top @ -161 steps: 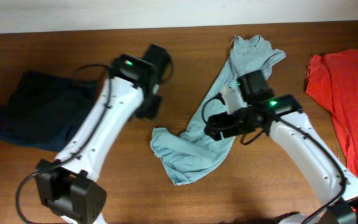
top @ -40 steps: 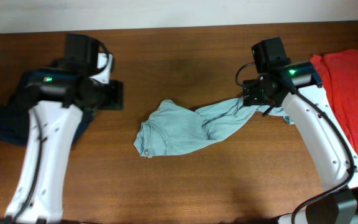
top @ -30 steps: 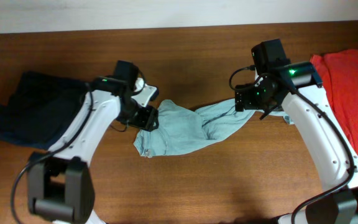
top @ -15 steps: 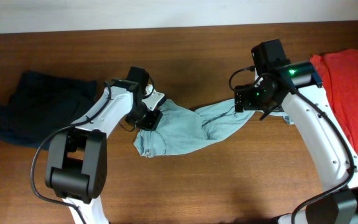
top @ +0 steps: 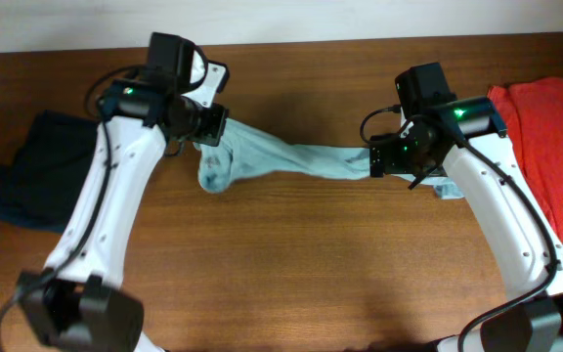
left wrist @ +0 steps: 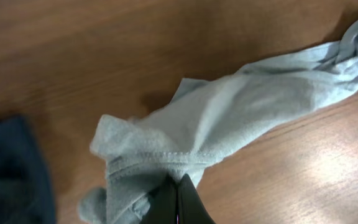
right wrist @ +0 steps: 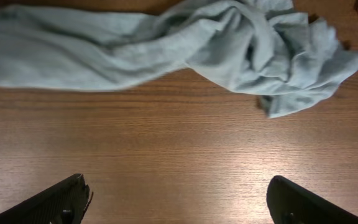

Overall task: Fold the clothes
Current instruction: 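Grasp the left end of the shirt with the left gripper, then stretch the shirt between both grippers and lay it flat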

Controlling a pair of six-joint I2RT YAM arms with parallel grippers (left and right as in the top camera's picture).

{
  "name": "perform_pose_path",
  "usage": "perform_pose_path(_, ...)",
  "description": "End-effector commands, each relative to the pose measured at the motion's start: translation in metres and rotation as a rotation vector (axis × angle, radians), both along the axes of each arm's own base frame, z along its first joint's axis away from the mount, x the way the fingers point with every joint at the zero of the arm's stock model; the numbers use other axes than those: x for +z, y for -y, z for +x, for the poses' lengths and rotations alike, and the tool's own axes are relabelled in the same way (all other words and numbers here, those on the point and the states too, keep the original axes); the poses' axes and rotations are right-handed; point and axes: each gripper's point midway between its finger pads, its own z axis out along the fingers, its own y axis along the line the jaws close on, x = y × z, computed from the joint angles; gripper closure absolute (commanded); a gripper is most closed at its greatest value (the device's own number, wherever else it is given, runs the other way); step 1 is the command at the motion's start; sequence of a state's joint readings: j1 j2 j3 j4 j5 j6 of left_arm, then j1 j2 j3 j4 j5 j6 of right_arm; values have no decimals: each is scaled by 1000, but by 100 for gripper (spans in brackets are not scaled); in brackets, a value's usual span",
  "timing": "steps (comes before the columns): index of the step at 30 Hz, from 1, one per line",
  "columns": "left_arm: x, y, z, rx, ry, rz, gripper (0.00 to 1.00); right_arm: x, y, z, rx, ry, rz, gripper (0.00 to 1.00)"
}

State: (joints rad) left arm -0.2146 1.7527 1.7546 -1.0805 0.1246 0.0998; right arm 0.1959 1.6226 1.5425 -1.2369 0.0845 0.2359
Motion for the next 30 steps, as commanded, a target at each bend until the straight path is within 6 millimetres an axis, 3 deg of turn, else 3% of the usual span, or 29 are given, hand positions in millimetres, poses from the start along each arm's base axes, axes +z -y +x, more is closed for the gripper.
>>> perform_pose_path(1, 19, -32, -2, 119, 62, 130, 99, -7, 7, 2, -30, -22, -3, 4)
perform_pose_path(6, 29, -37, -12, 128, 69, 143, 99, -34, 15, 3, -57, -108, -4, 4)
perform_pose_path(11, 66, -52, -22, 197, 175, 161, 99, -82, 24, 3, -89, -212, 2, 9)
perform_pose_path(15, 97, -56, -35, 209, 263, 138, 99, -107, 30, 23, -109, -168, 5, 11)
perform_pose_path(19, 115, -64, -43, 236, 317, 153, 99, -124, 37, 39, -132, -118, 15, 14)
perform_pose_path(21, 118, -64, -45, 236, 325, 149, 99, -135, 37, 38, -156, -135, 21, 16)
perform_pose_path(23, 118, -65, -46, 236, 325, 149, 99, -150, 28, 39, -149, -152, 68, 17)
perform_pose_path(25, 118, -65, -46, 236, 324, 149, 99, -164, 7, 40, -114, -166, 188, 16)
perform_pose_path(28, 117, -65, -47, 236, 319, 151, 99, -166, -25, 42, -30, -163, 364, 14)
perform_pose_path(30, 117, -65, -47, 236, 319, 151, 99, -164, -28, 44, -25, -155, 379, 14)
